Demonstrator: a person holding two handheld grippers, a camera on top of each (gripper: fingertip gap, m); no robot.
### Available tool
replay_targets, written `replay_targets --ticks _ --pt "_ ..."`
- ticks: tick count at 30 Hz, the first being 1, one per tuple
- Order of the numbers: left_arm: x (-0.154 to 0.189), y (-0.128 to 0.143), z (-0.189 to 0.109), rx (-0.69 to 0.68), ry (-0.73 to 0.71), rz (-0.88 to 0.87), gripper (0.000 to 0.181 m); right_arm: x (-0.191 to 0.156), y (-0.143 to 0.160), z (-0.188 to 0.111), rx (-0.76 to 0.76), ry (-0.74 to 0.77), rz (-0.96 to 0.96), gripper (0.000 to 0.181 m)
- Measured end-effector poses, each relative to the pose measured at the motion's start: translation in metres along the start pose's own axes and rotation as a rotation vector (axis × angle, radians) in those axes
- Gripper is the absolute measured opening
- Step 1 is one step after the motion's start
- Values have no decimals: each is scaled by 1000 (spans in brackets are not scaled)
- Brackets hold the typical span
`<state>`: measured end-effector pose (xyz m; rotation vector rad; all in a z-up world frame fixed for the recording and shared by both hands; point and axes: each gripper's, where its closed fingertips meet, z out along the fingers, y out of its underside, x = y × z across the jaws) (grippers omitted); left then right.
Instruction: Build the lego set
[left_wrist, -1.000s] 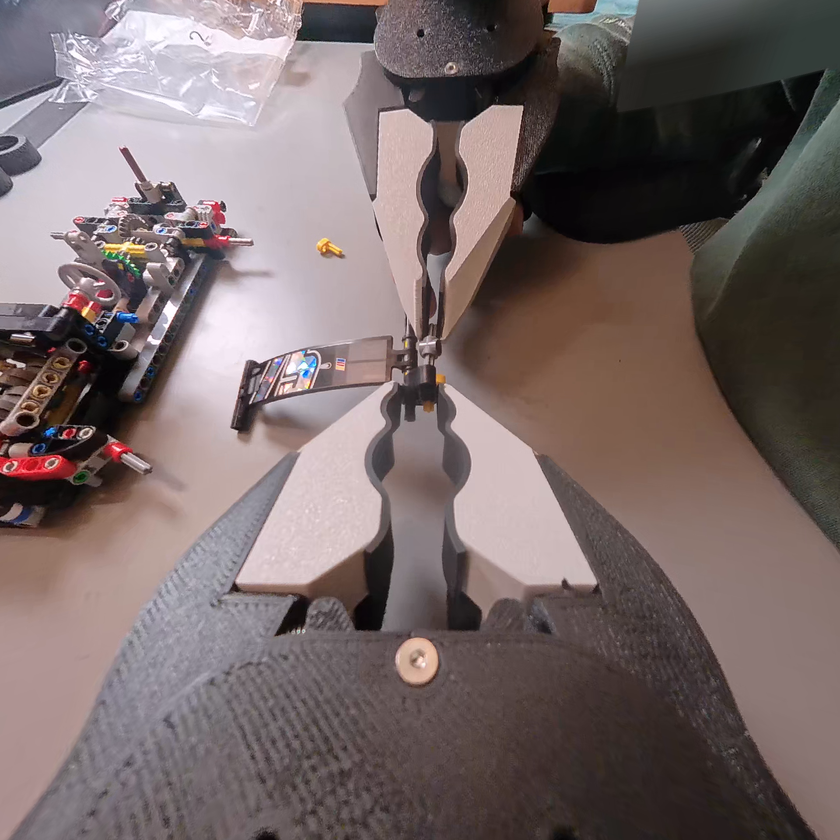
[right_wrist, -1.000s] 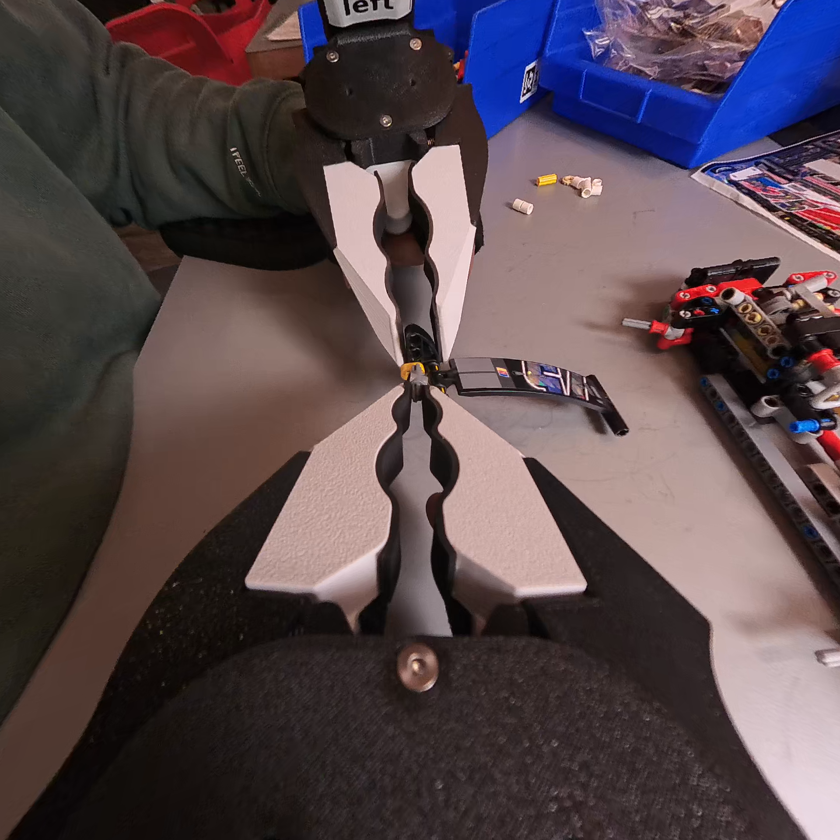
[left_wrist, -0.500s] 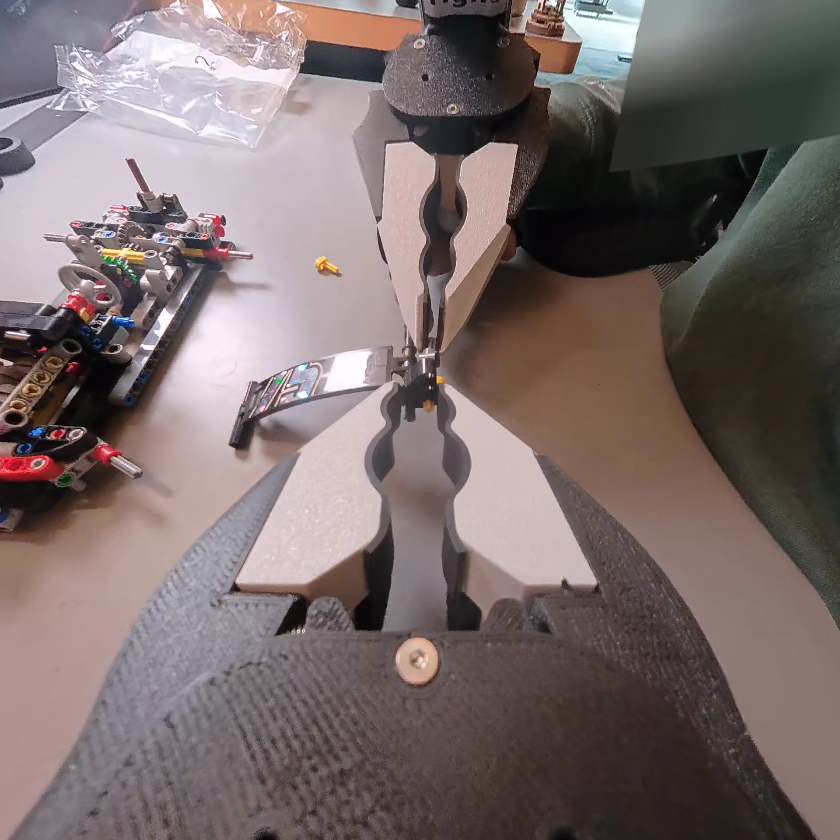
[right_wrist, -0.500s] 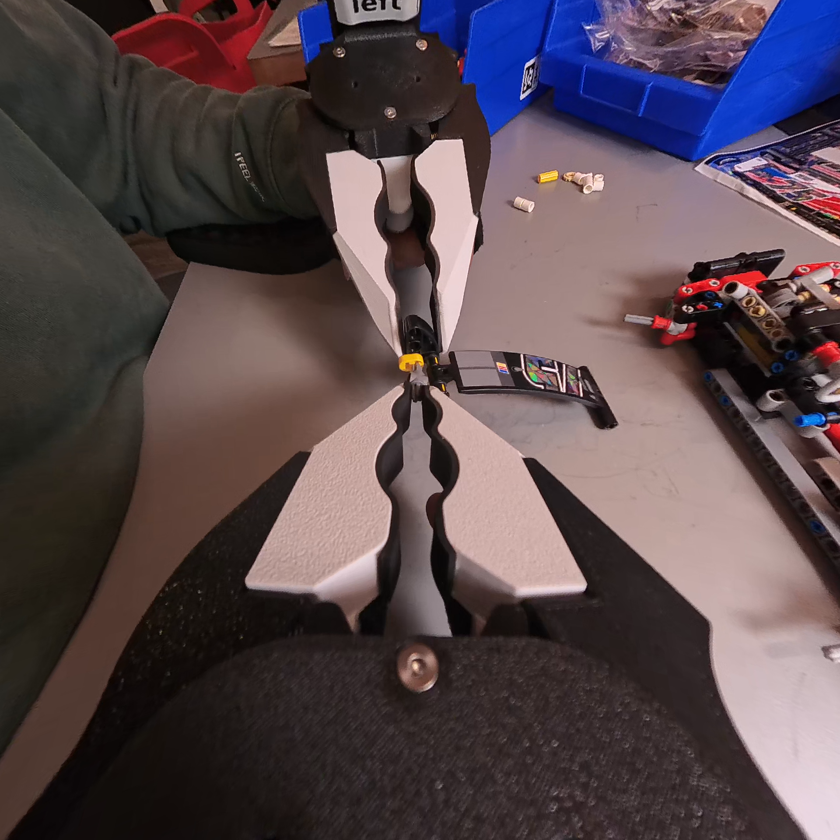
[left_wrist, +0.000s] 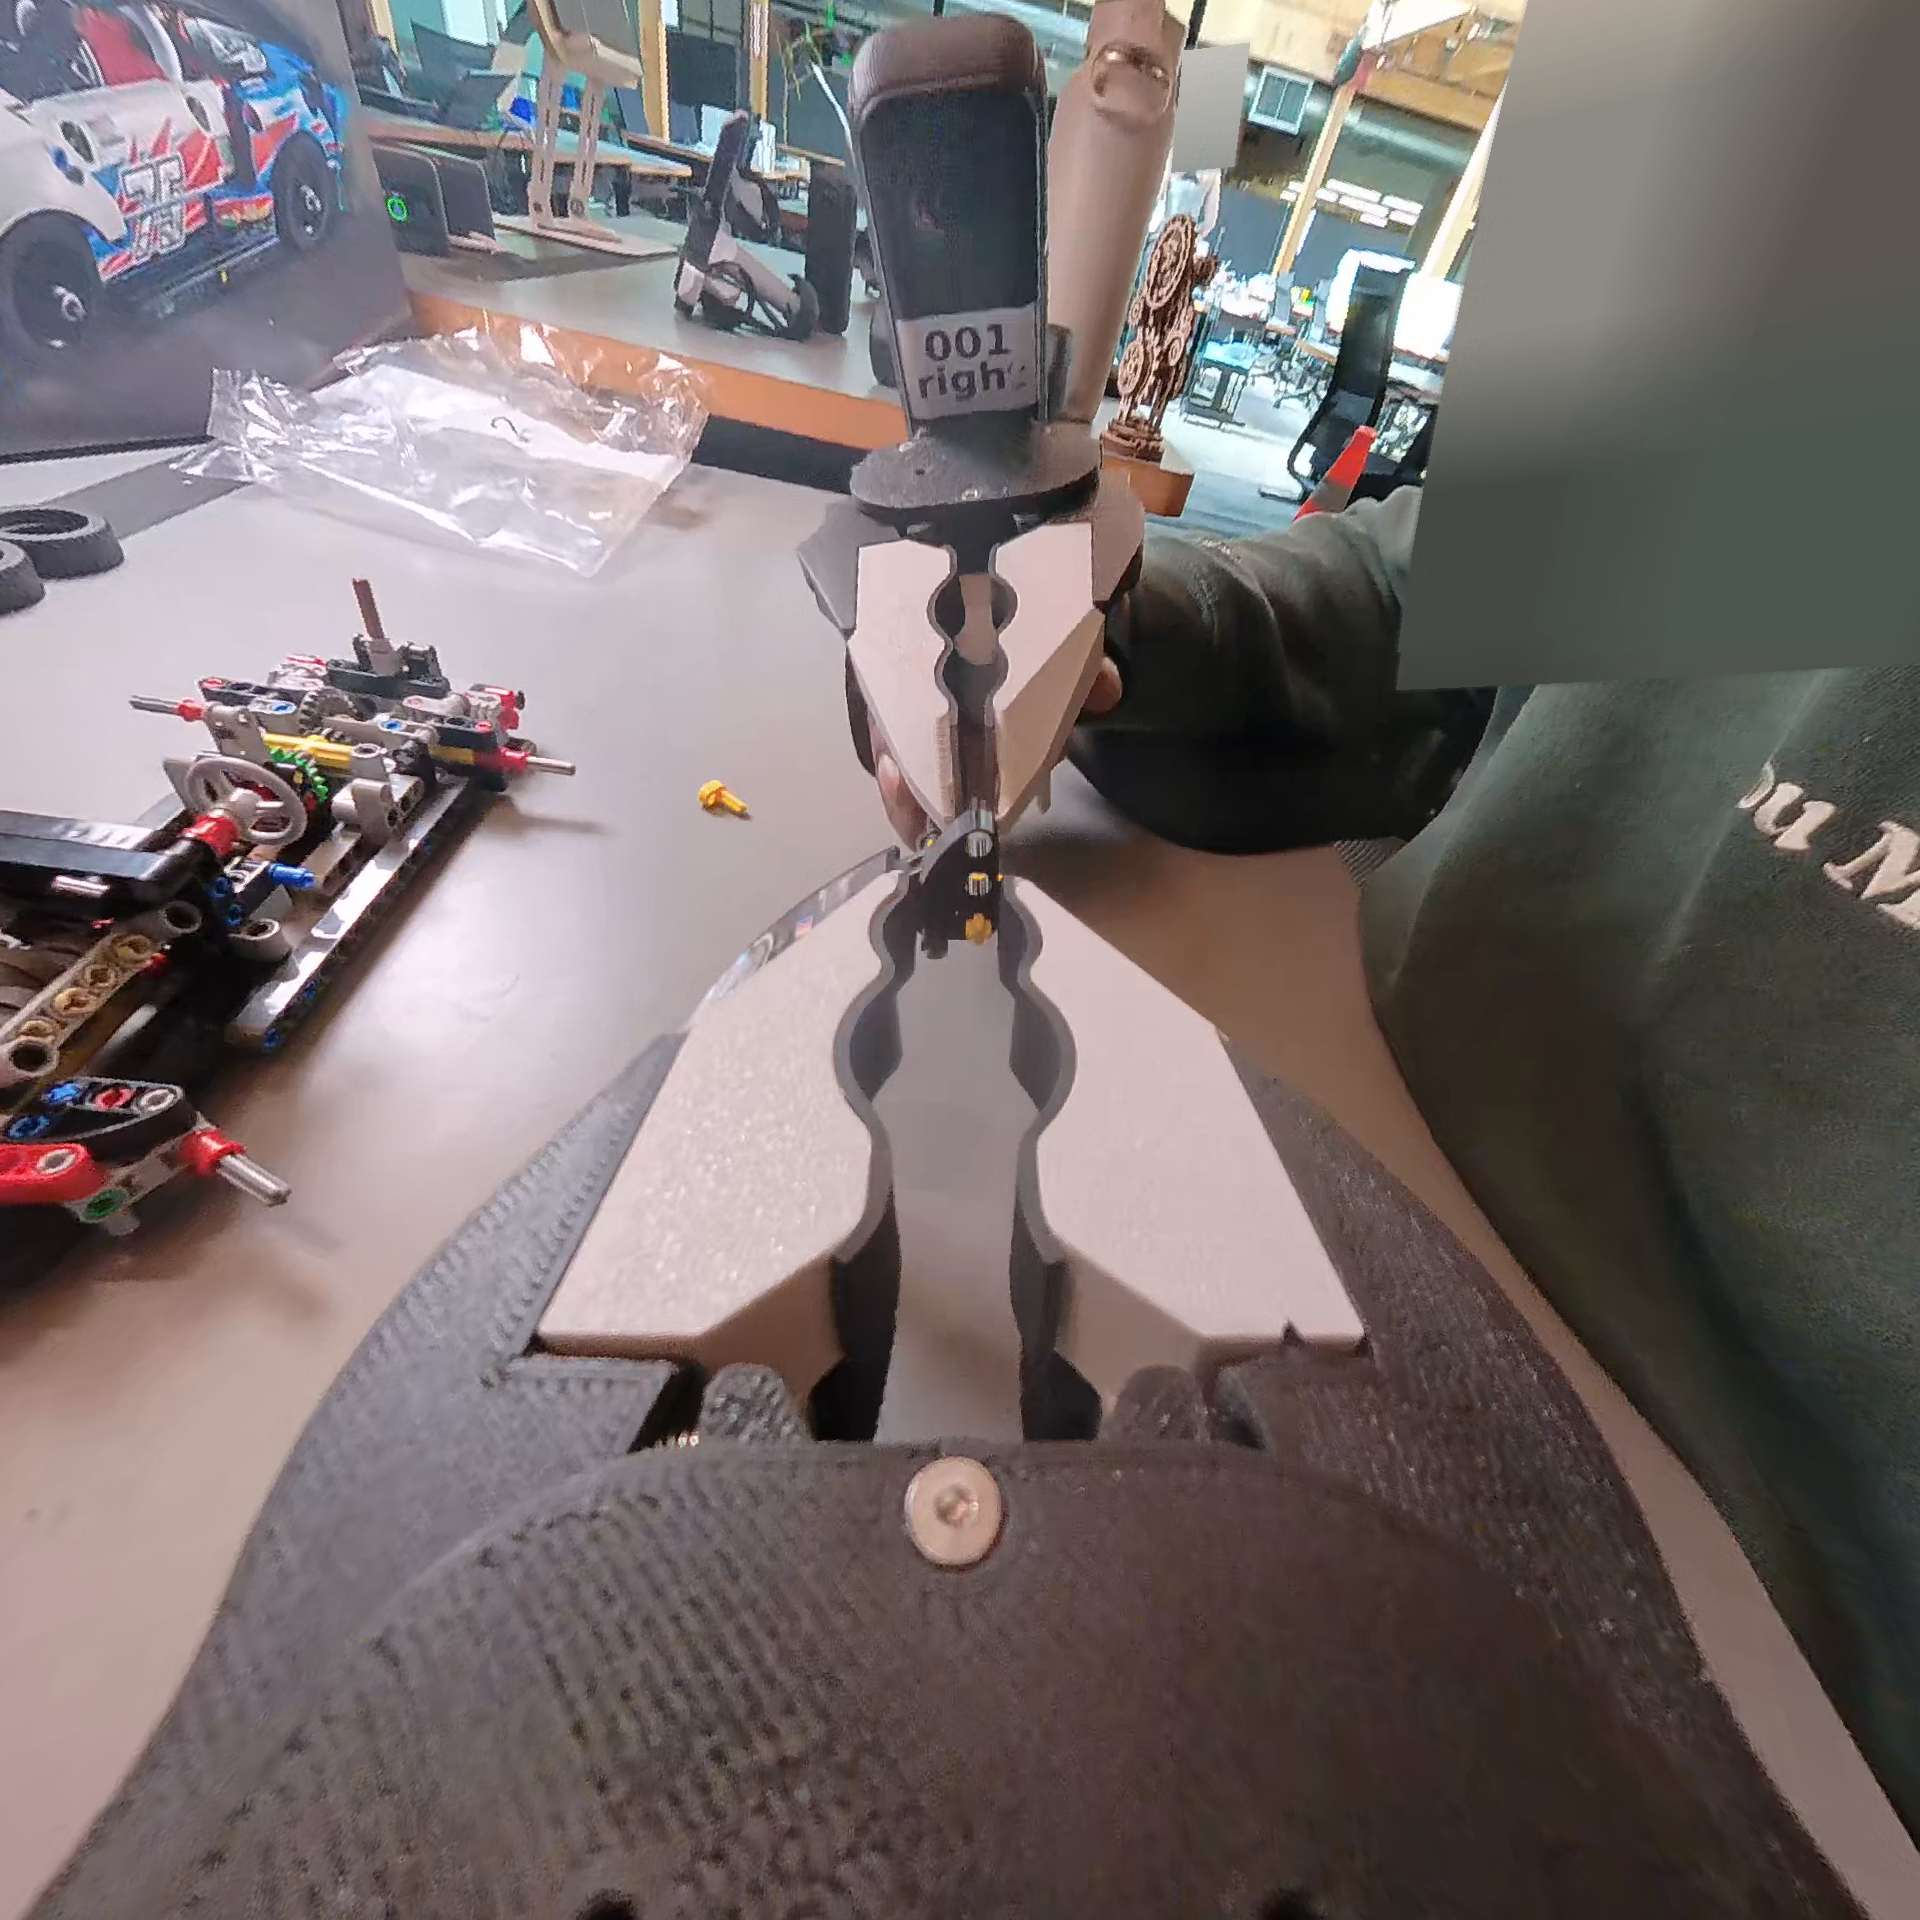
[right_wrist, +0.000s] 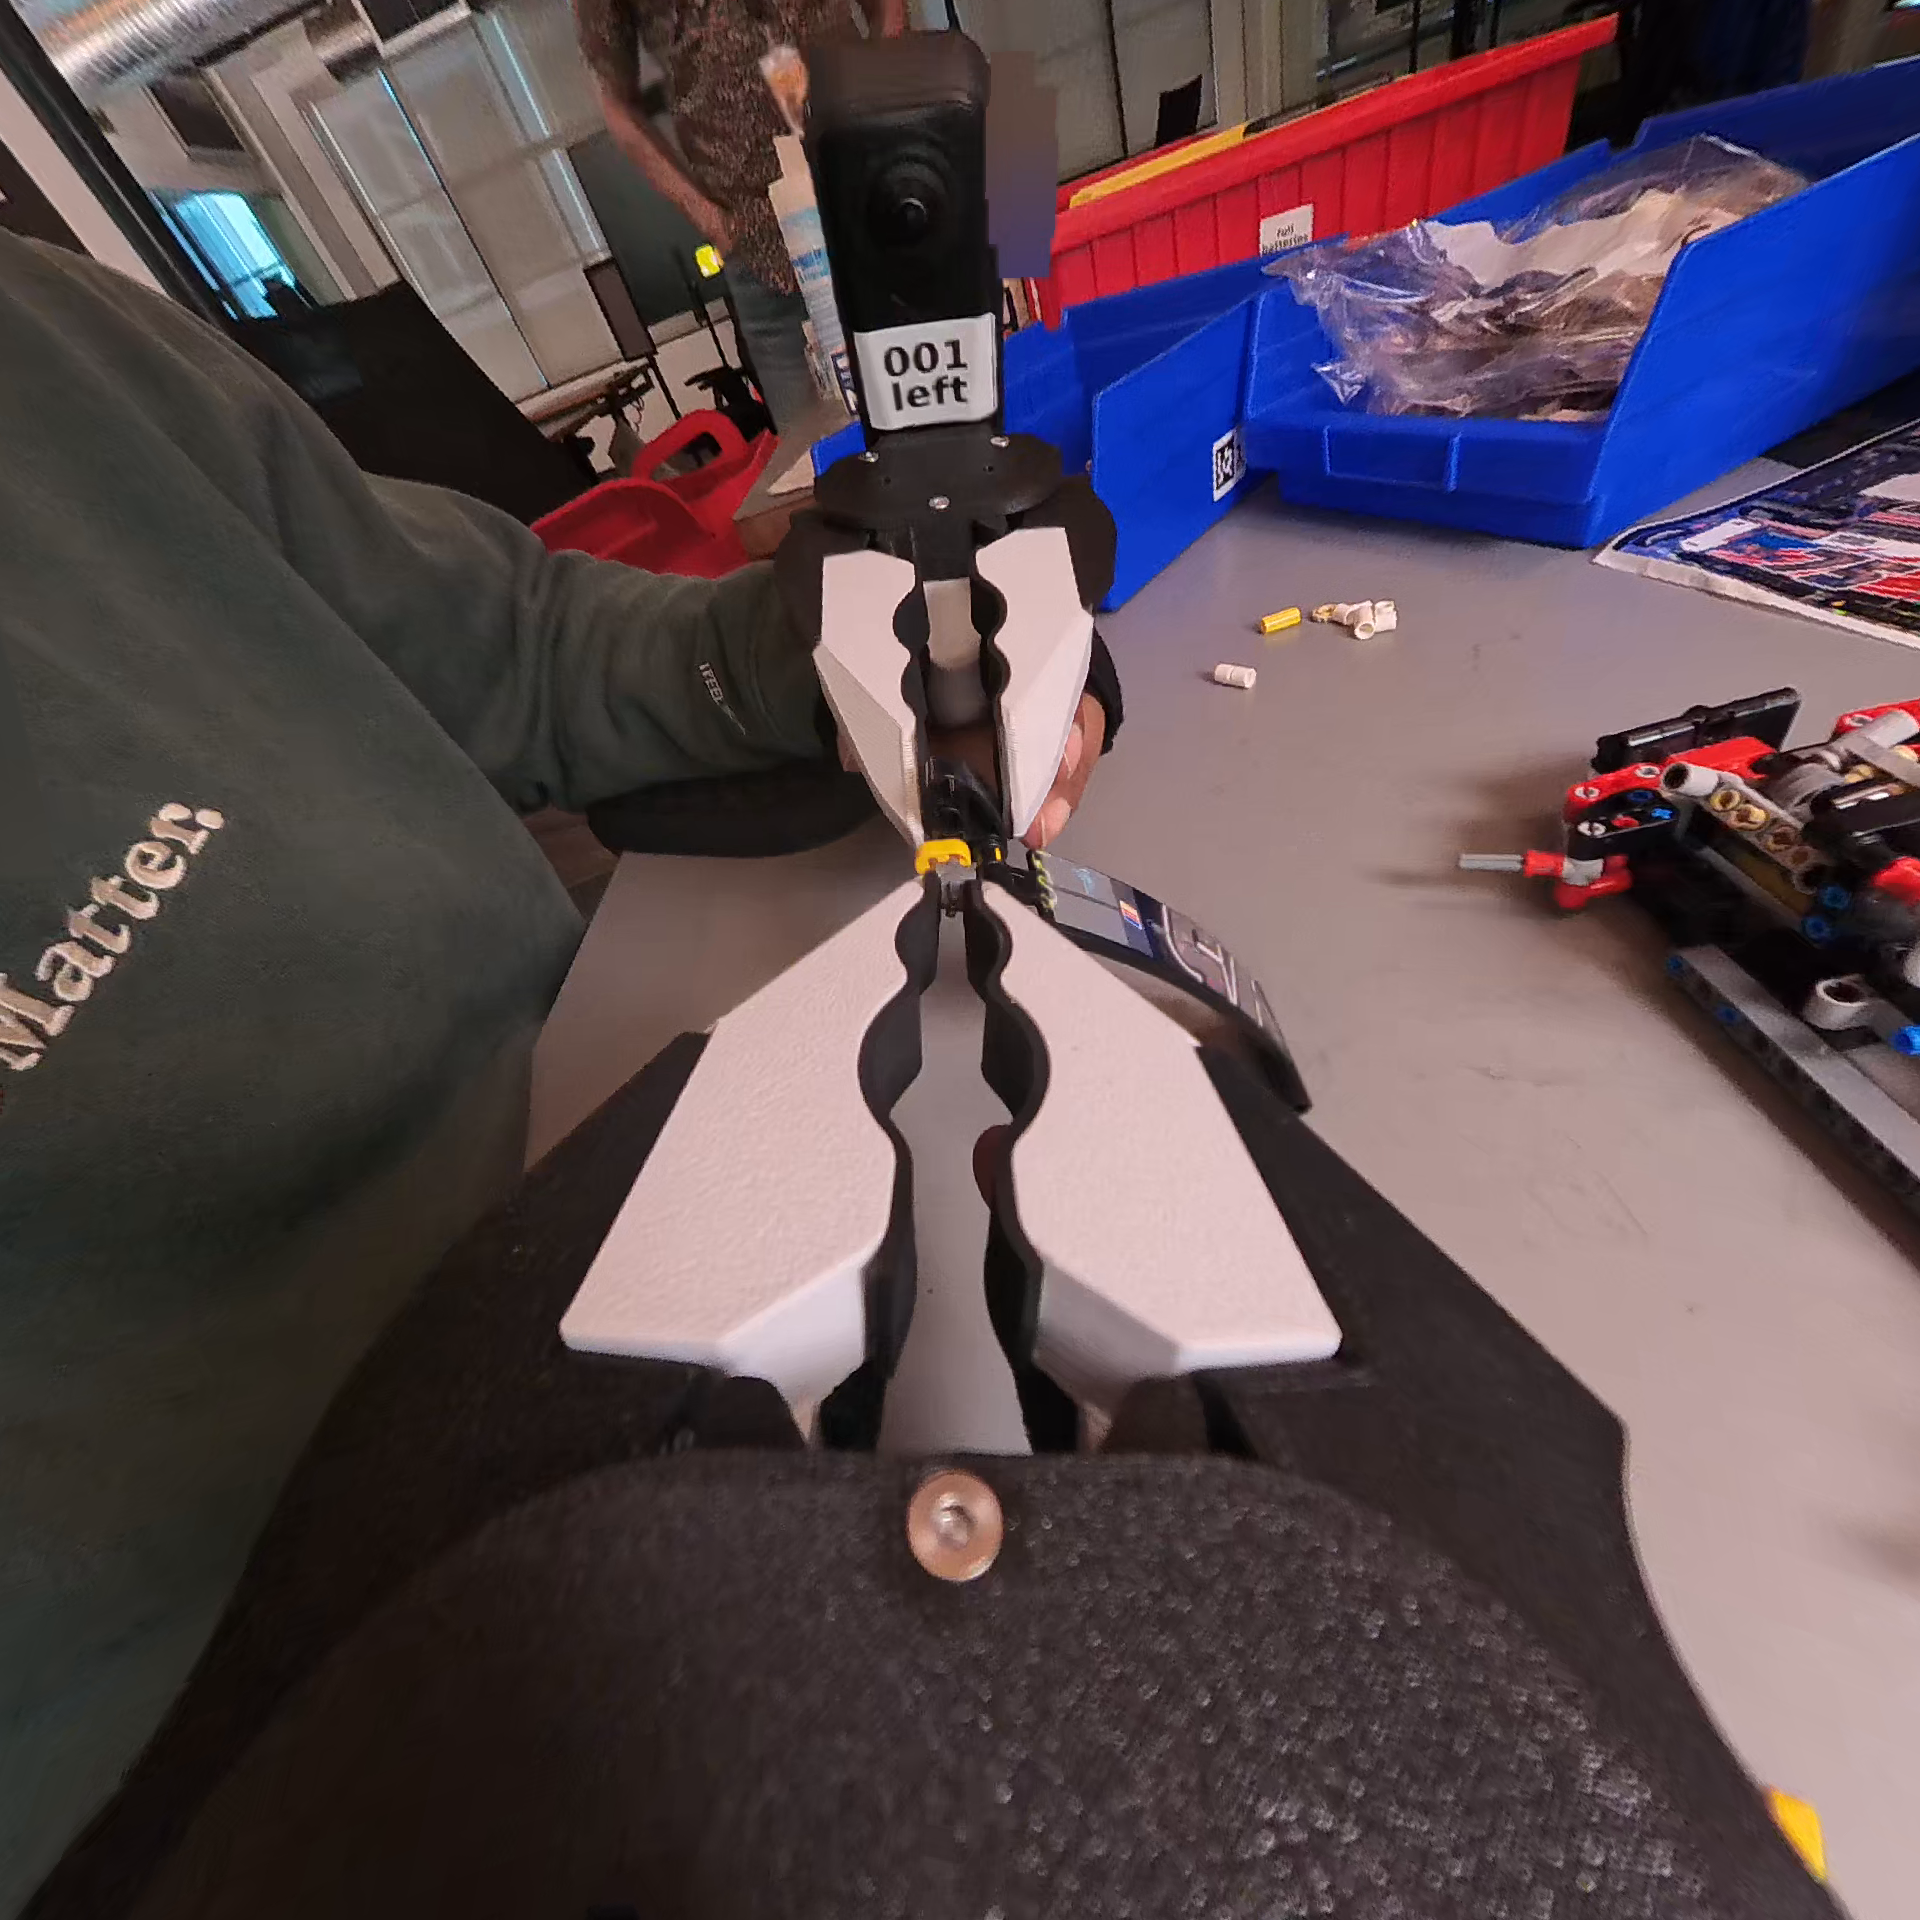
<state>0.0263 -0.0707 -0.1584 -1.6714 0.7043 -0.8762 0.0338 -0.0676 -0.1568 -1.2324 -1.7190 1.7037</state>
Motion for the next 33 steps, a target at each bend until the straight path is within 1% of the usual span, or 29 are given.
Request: replay_targets --ticks 1,3,9,14,19,22,28,33 --pt "0 -3 -1 23 7 -15 13 -1 -3 -1 19 -7 13 0" --pt "-1 -11 -2 78 14 -54 13 -1 -10 -2 69 -15 43 0" --pt "-11 -33 -9 237 -9 -176 13 6 -31 -3 213 26 124 1" --pt "-17 -47 -14 359 -16 -284 13 12 -46 -5 342 30 253 1" --pt "-21 -56 -17 462 14 -397 12 14 -54 -6 418 33 317 1" --pt "-22 -63 -18 546 44 -480 12 14 -62 -8 488 29 356 0" --pt "-30 -74 -22 708 53 -612 13 17 -71 -8 582 101 368 1" --pt "-35 -73 -22 750 30 -667 12 21 -70 -8 586 153 343 1"
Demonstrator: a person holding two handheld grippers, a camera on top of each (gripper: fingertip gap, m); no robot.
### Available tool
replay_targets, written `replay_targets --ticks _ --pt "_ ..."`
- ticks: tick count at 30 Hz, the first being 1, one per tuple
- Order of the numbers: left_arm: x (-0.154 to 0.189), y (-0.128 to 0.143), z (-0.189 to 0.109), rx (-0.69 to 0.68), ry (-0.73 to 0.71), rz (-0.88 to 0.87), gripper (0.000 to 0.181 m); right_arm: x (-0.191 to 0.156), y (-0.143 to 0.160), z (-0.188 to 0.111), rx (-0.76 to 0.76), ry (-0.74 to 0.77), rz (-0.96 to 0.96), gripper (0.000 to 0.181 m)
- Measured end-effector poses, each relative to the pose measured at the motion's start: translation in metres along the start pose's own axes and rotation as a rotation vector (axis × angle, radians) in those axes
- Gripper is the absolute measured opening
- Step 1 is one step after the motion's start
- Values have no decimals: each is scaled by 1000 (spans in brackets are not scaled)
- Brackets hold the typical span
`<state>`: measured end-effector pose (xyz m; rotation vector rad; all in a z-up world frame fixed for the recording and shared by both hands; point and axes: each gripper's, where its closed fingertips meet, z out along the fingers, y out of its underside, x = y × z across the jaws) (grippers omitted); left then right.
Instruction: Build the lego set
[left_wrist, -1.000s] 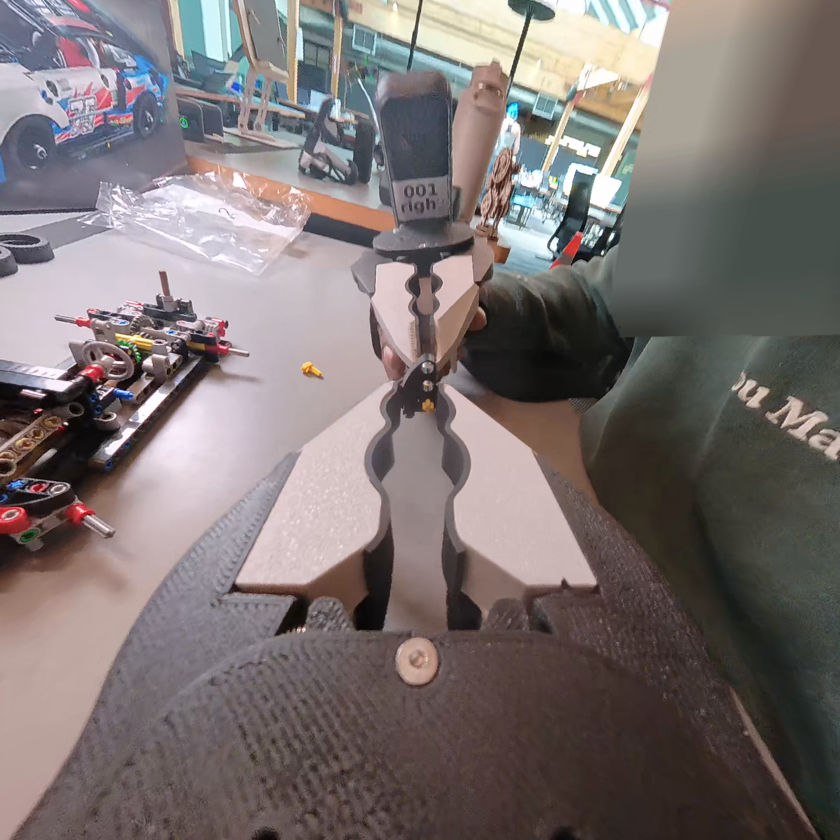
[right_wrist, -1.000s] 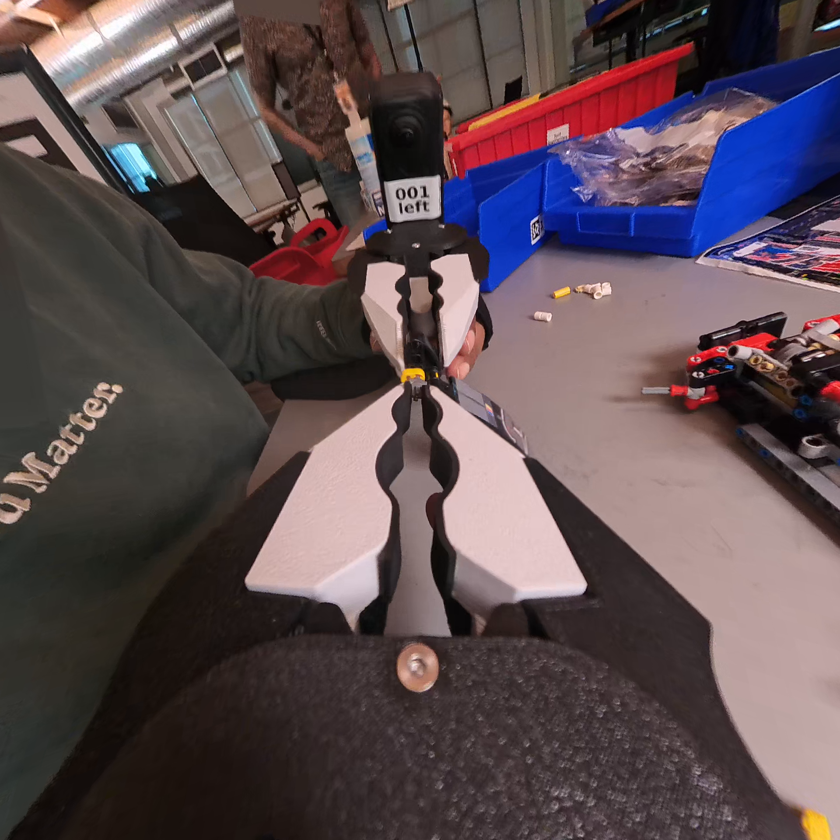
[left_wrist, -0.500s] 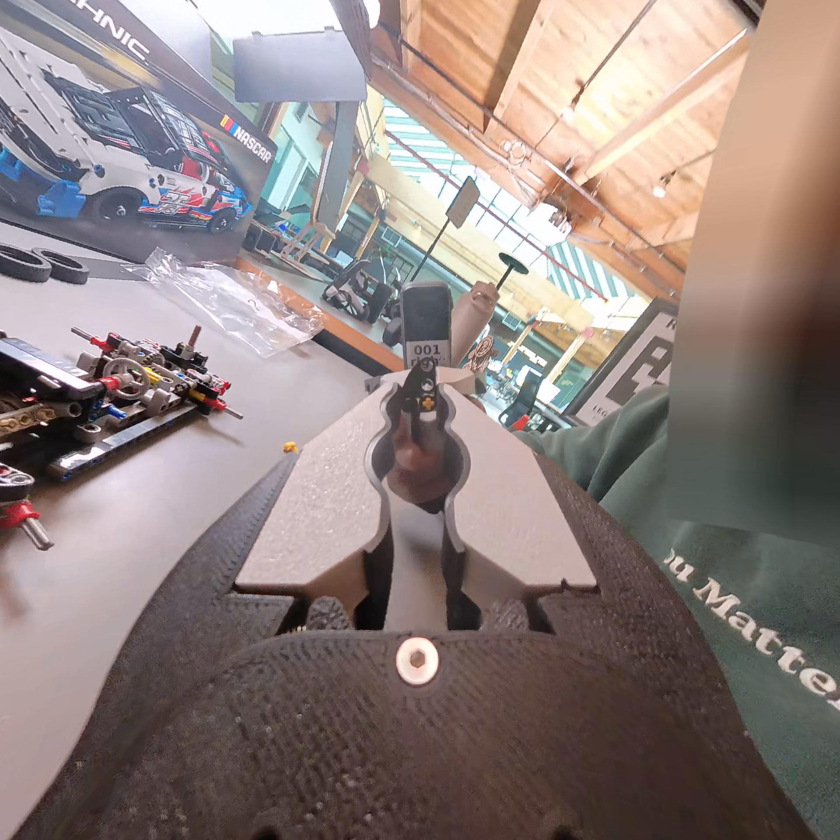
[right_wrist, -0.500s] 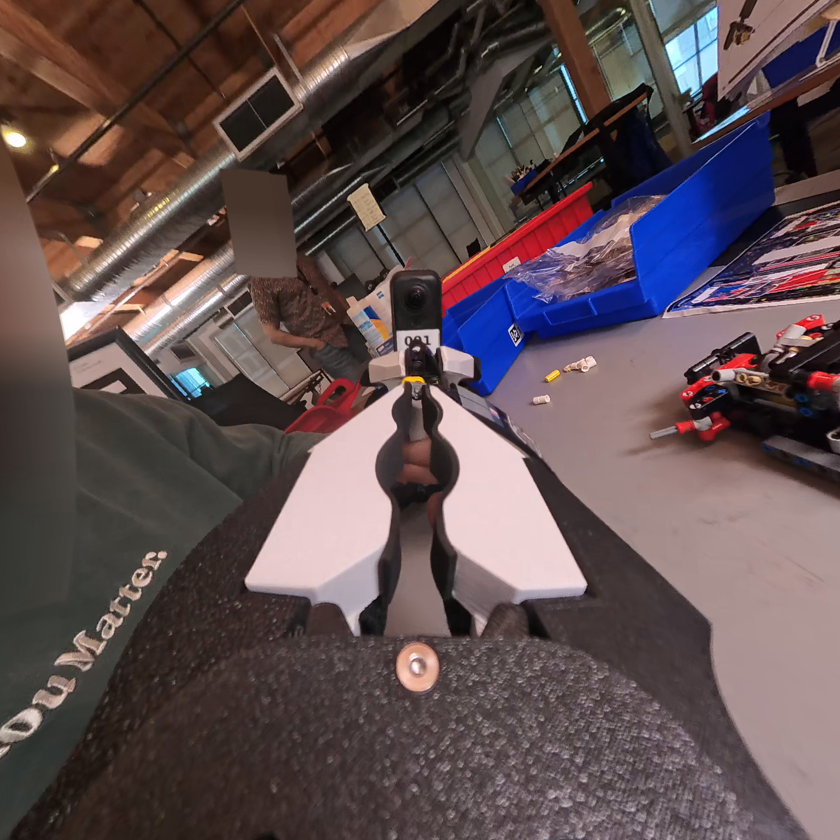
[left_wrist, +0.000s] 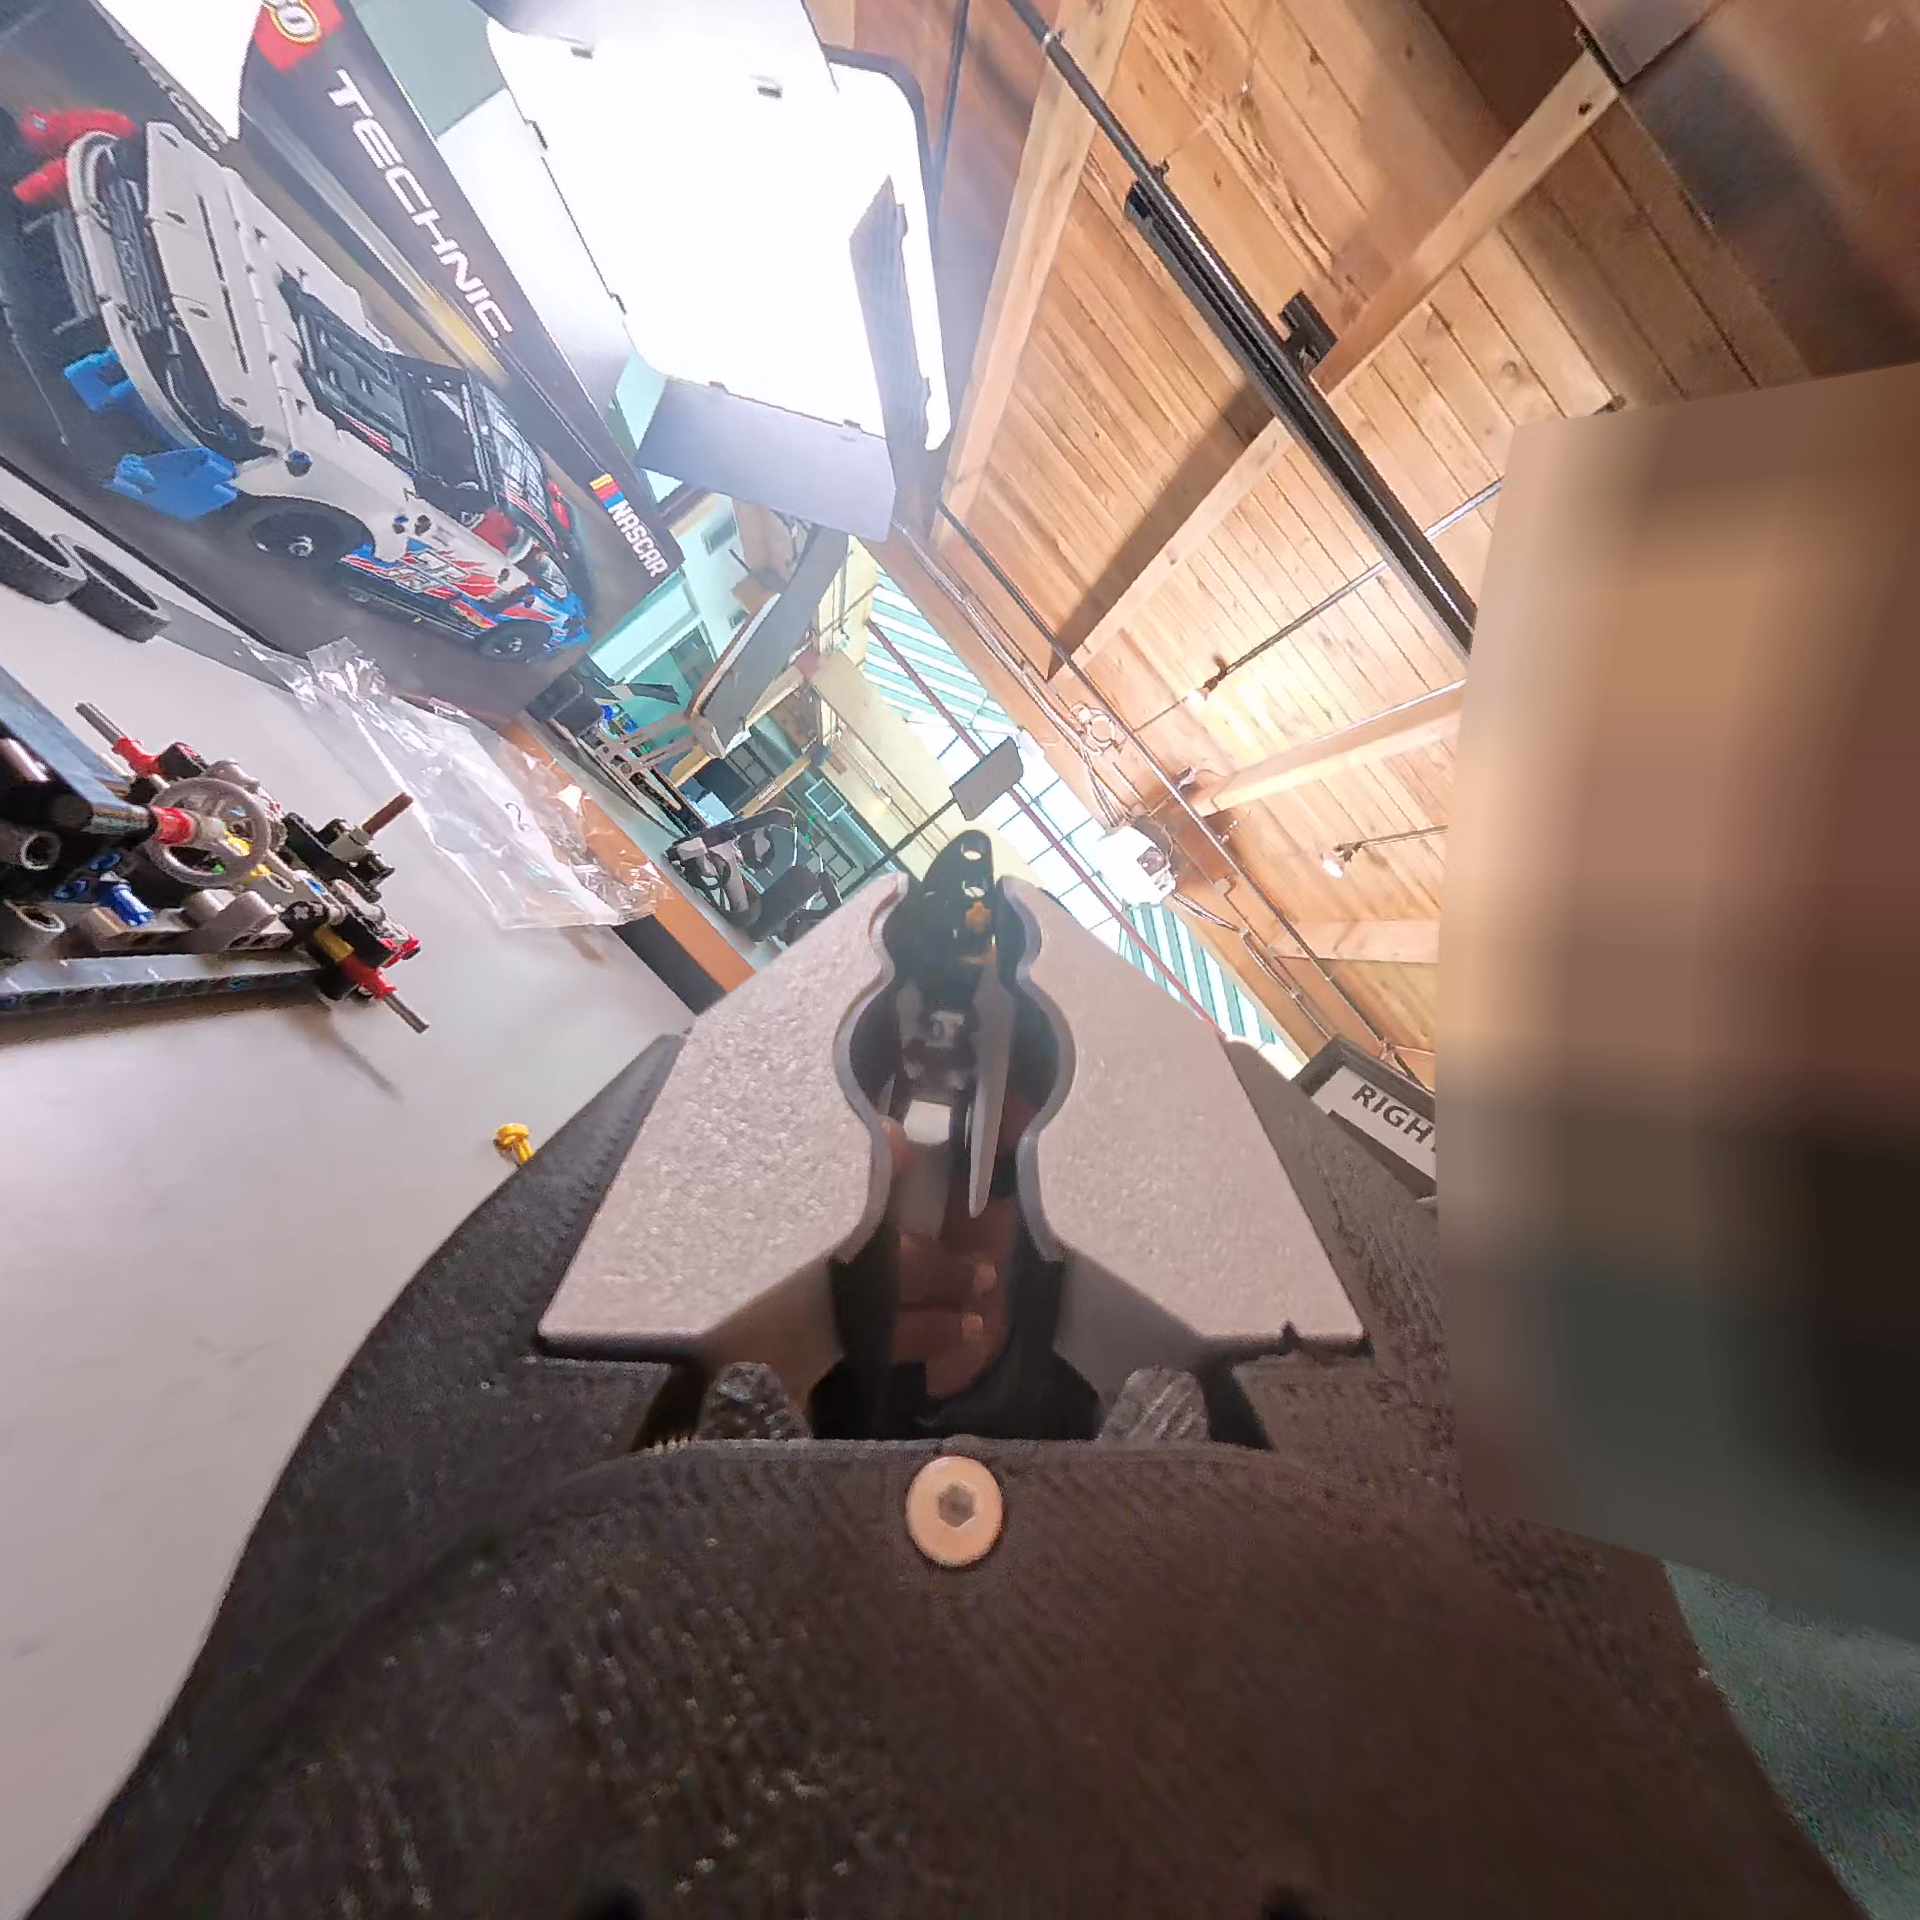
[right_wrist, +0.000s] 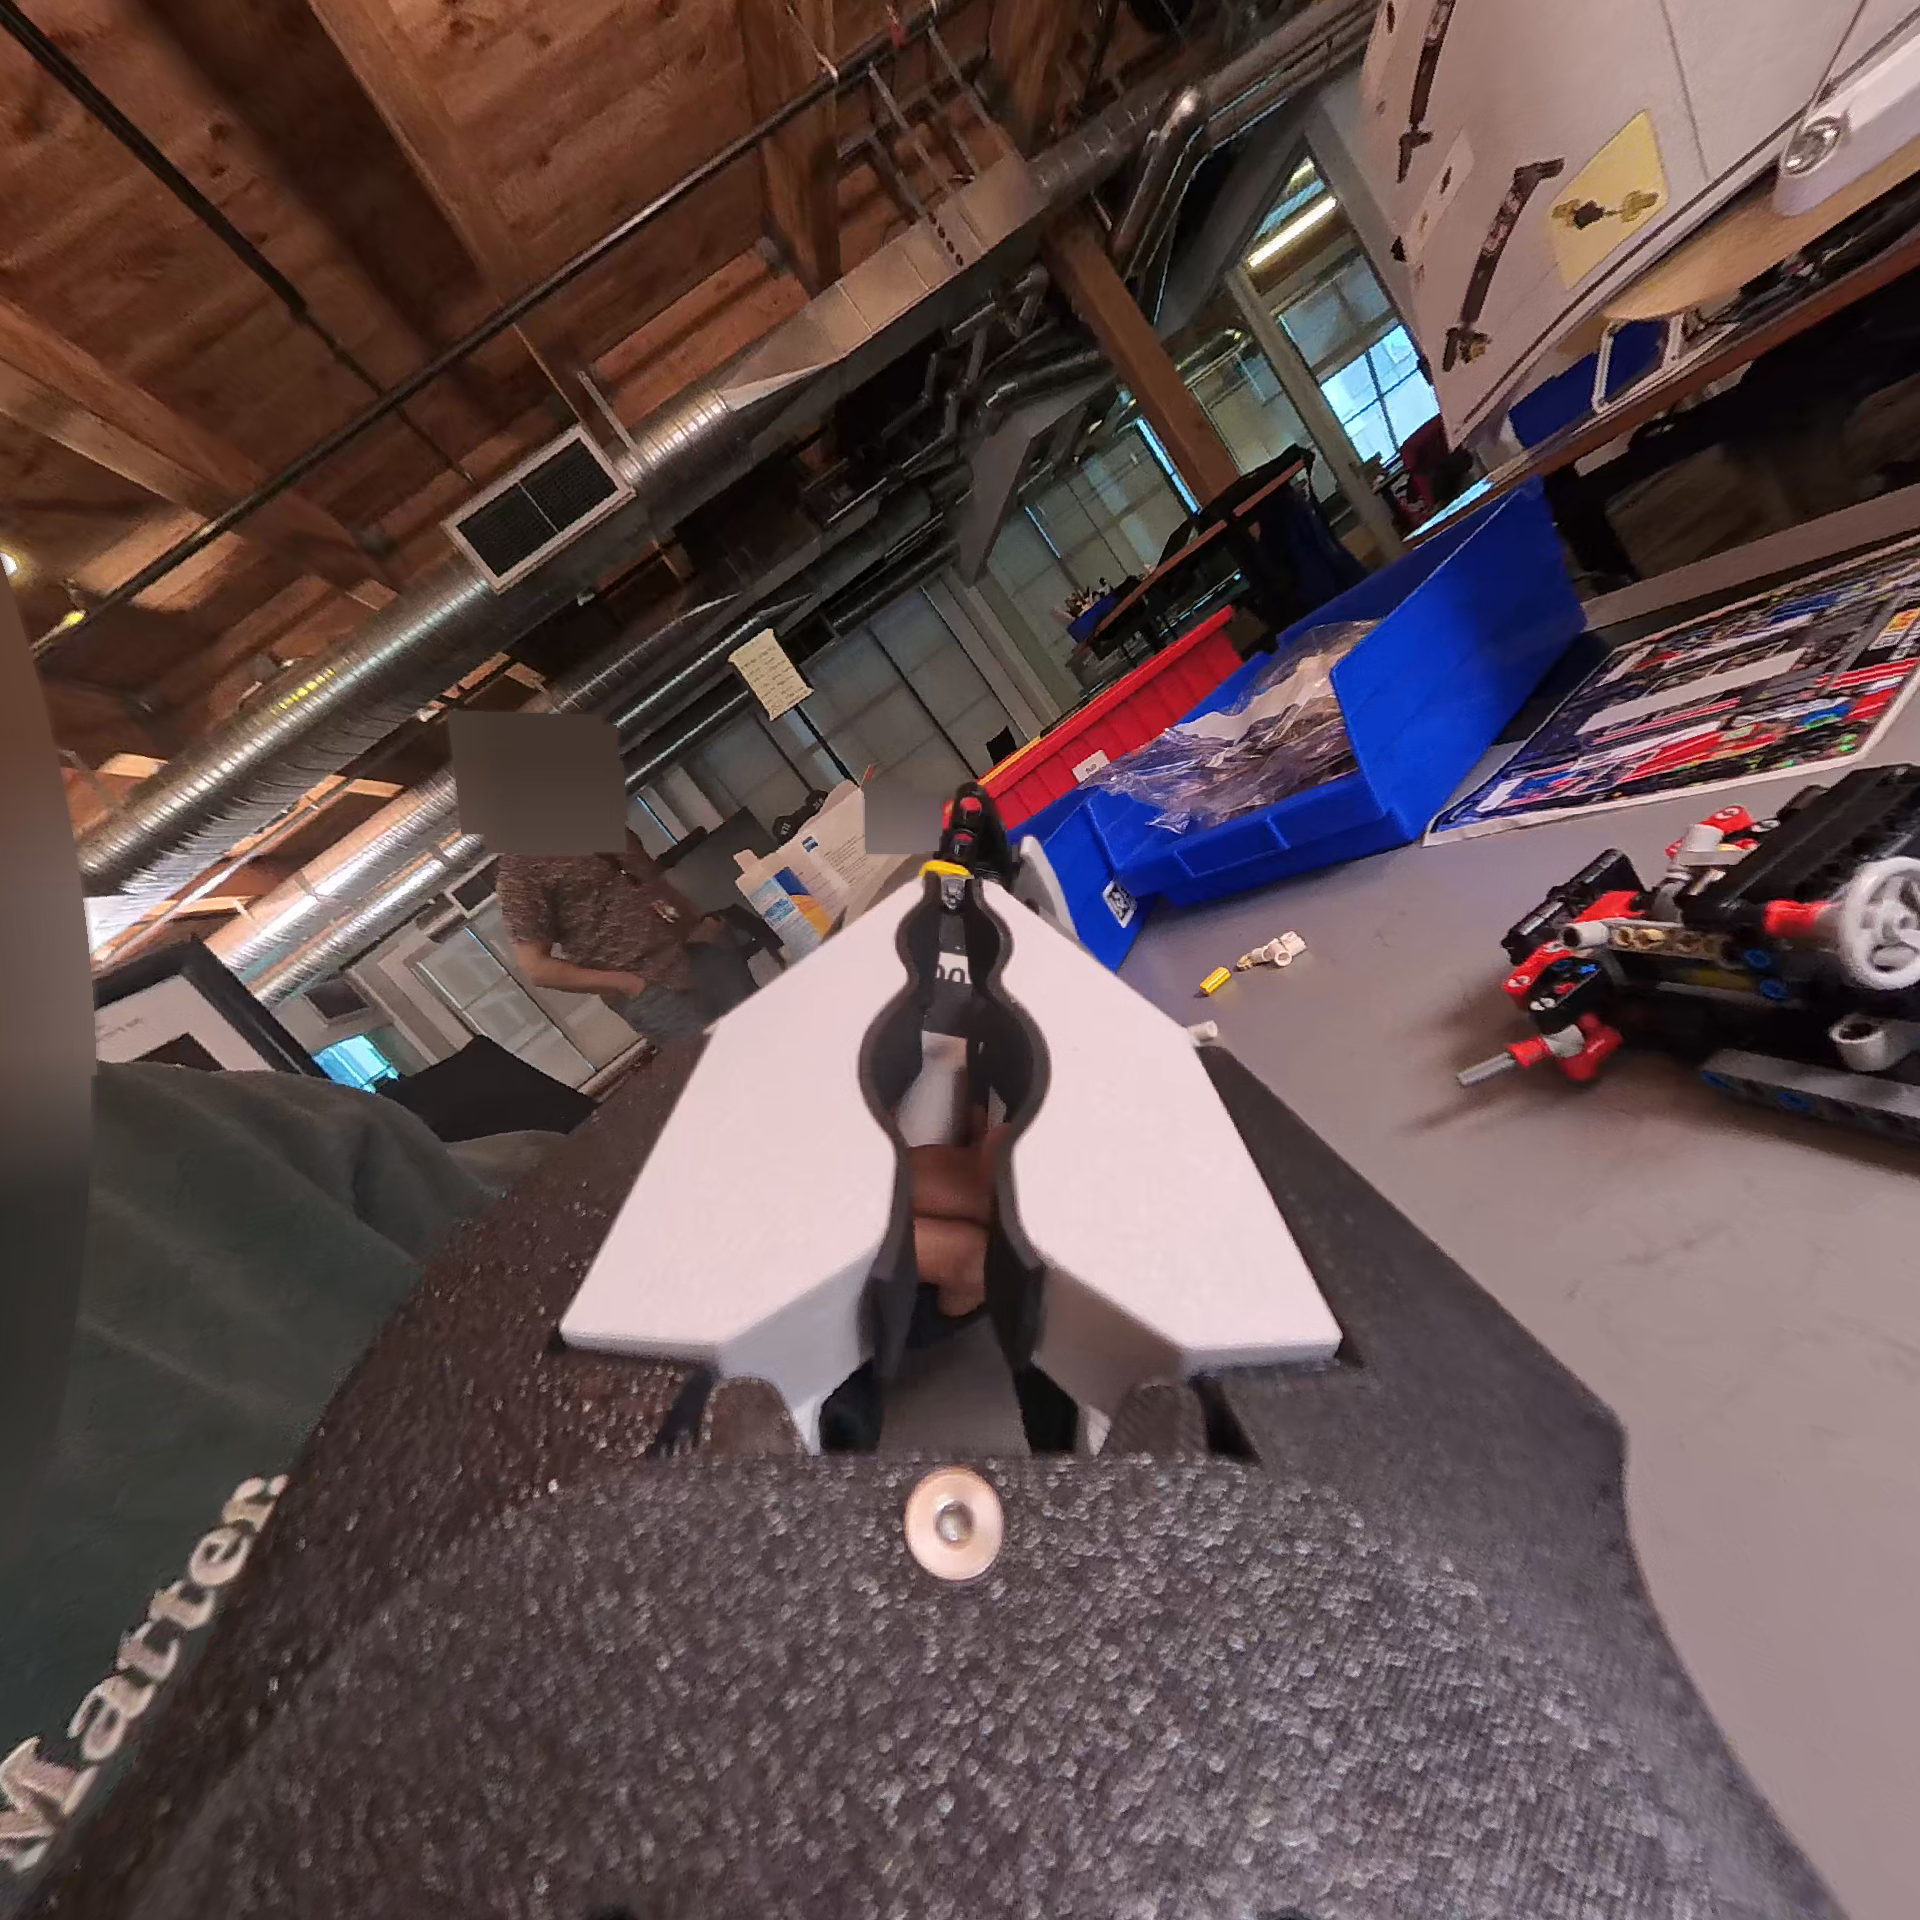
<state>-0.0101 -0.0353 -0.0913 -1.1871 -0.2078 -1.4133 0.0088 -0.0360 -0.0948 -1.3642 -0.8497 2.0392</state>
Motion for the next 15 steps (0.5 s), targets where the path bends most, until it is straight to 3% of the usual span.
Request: replay_targets --ticks 4,6,9,15 --pt "-9 1 -3 -25 -59 49 12 4 5 -1 -64 36 -121 1" --pt "-16 -2 -6 -34 -108 82 12 5 3 -4 -109 58 -274 1" --pt "-27 -10 -14 -15 -161 78 12 7 20 -9 -277 53 -473 1" --pt "-30 -9 -14 2 -149 13 12 21 40 -3 -300 73 -309 1"
